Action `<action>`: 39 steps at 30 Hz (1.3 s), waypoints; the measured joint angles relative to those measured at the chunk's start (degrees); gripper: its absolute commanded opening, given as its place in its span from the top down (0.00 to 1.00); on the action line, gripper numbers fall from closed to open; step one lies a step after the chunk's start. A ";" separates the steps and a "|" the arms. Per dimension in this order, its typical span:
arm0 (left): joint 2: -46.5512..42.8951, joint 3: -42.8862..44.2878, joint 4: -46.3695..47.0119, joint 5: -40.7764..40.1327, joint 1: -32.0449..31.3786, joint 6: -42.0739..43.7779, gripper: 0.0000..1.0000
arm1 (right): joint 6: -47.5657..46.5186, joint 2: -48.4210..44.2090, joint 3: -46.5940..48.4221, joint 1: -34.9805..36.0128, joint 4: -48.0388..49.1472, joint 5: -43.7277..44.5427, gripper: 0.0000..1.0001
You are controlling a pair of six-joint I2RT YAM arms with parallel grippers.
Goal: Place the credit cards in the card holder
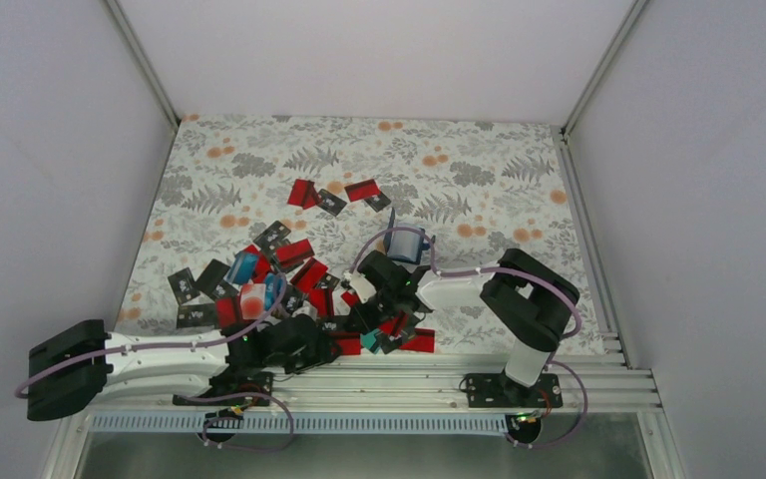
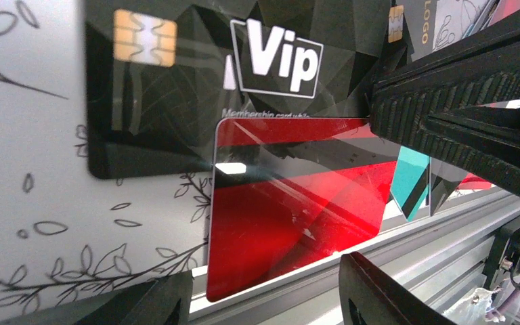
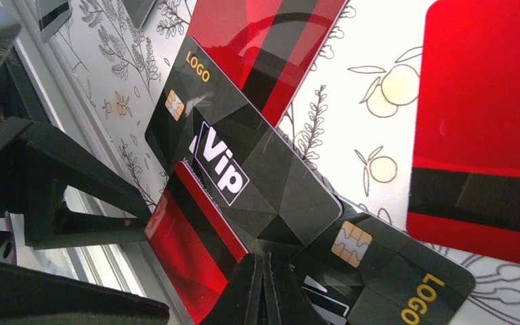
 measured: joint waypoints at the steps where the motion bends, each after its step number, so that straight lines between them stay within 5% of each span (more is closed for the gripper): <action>1: 0.50 -0.02 0.74 0.17 -0.02 -0.15 0.48 | -0.02 0.09 0.00 0.02 0.15 -0.11 0.96; 24: 0.04 1.03 0.28 -1.18 -0.63 -0.33 0.81 | -0.68 0.76 0.00 0.61 1.33 -1.44 0.96; 31: -1.88 4.48 -0.24 -9.27 -0.02 0.59 0.97 | -1.07 0.76 0.02 0.61 1.27 -1.44 0.96; 39: -0.59 8.48 -4.59 -13.35 0.02 1.97 0.98 | -0.39 -0.46 1.01 0.63 -2.10 1.49 0.96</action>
